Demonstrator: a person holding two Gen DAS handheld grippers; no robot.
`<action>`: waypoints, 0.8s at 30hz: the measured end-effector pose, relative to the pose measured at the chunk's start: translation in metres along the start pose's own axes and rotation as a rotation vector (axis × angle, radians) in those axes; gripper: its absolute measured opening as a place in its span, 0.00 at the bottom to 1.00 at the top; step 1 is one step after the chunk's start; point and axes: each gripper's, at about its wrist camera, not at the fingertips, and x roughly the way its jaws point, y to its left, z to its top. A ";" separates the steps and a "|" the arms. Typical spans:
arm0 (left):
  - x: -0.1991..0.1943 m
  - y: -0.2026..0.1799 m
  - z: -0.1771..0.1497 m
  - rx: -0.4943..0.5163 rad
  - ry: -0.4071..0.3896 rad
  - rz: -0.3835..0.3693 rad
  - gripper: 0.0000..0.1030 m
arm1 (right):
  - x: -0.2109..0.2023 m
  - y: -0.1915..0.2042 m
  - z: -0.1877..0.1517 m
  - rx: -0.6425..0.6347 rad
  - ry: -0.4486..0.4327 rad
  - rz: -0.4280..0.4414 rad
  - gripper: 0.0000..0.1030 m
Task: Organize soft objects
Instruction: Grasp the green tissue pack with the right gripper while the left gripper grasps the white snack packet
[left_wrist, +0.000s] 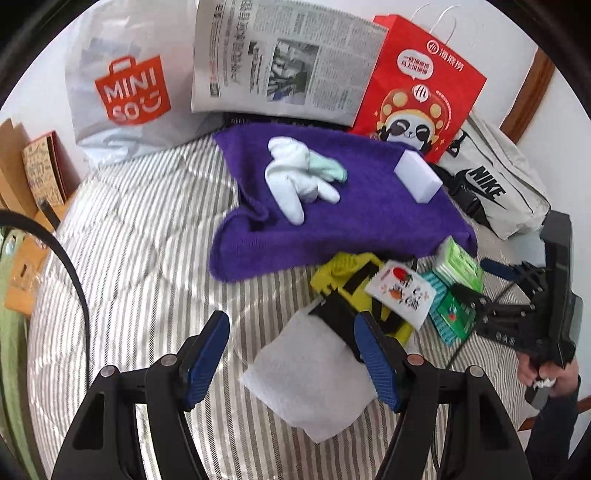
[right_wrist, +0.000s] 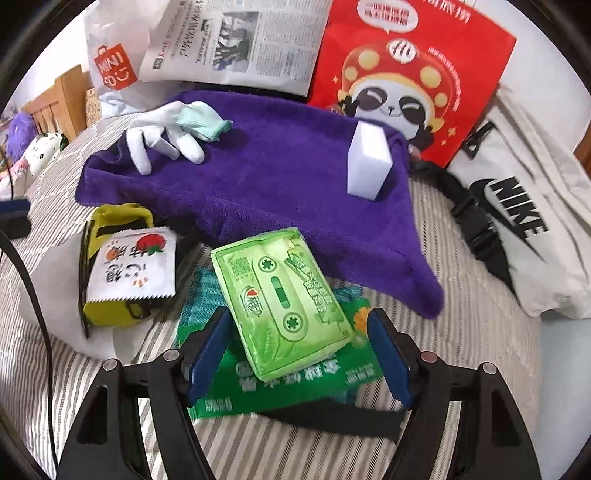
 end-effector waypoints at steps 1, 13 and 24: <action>0.002 0.000 -0.002 -0.002 0.008 -0.006 0.66 | 0.004 -0.002 0.002 0.014 0.005 0.008 0.72; 0.011 -0.007 -0.009 0.018 0.016 -0.032 0.66 | -0.008 -0.008 0.002 0.097 -0.042 0.096 0.55; 0.024 -0.014 -0.014 0.044 0.035 -0.047 0.66 | -0.032 -0.032 -0.023 0.235 -0.040 0.072 0.55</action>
